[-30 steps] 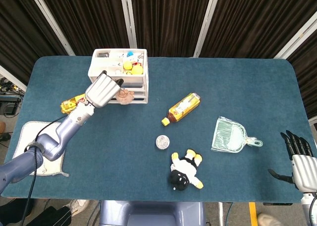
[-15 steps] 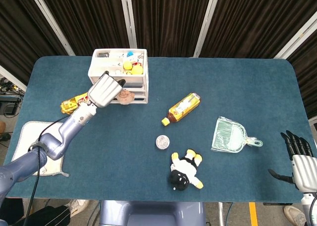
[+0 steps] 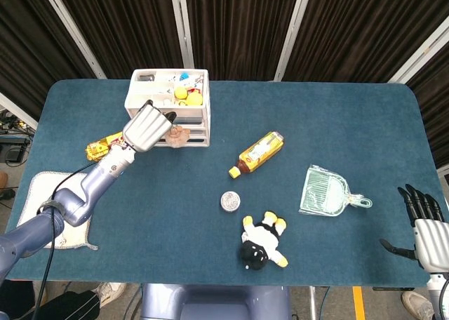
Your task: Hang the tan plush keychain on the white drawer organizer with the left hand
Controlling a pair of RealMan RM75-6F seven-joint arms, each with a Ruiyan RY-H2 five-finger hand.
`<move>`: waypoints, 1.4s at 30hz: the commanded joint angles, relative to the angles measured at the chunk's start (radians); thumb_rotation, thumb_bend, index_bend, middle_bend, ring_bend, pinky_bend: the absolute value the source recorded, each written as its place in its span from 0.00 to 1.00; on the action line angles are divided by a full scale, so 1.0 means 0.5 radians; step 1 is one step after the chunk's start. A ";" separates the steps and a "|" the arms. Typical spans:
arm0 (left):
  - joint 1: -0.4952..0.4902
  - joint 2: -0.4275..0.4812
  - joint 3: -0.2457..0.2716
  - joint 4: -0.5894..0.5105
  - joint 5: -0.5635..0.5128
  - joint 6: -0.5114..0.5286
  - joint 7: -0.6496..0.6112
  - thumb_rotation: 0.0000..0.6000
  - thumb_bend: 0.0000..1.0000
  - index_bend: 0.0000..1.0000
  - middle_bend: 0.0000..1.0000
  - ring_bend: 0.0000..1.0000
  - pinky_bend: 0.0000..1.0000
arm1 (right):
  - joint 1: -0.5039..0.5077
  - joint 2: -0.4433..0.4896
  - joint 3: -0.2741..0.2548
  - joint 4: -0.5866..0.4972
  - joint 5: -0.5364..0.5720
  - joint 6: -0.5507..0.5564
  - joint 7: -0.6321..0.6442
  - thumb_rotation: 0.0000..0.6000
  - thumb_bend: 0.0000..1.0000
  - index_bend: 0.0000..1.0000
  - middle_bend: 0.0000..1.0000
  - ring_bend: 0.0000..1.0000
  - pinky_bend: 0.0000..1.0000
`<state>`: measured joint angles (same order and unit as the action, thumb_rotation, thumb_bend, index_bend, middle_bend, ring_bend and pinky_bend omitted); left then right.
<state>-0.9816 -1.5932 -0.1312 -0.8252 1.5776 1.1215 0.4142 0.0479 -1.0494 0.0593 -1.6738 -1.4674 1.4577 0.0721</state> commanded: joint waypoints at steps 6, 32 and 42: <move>0.001 0.007 0.012 -0.006 -0.006 -0.014 0.029 1.00 0.34 0.51 1.00 0.88 0.76 | 0.001 0.001 0.002 0.000 0.004 -0.003 0.004 1.00 0.00 0.00 0.00 0.00 0.00; 0.057 0.037 0.028 -0.041 0.014 0.132 -0.040 1.00 0.15 0.36 1.00 0.87 0.76 | 0.001 -0.001 0.002 0.004 0.009 -0.005 -0.019 1.00 0.00 0.00 0.00 0.00 0.00; 0.491 0.263 -0.020 -0.864 -0.194 0.582 -0.065 1.00 0.15 0.22 0.48 0.46 0.50 | -0.003 0.006 -0.011 0.005 -0.006 -0.006 -0.029 1.00 0.00 0.00 0.00 0.00 0.00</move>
<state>-0.8466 -1.5171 -0.1367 -1.0822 1.5391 1.3180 0.3803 0.0467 -1.0464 0.0538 -1.6709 -1.4704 1.4546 0.0578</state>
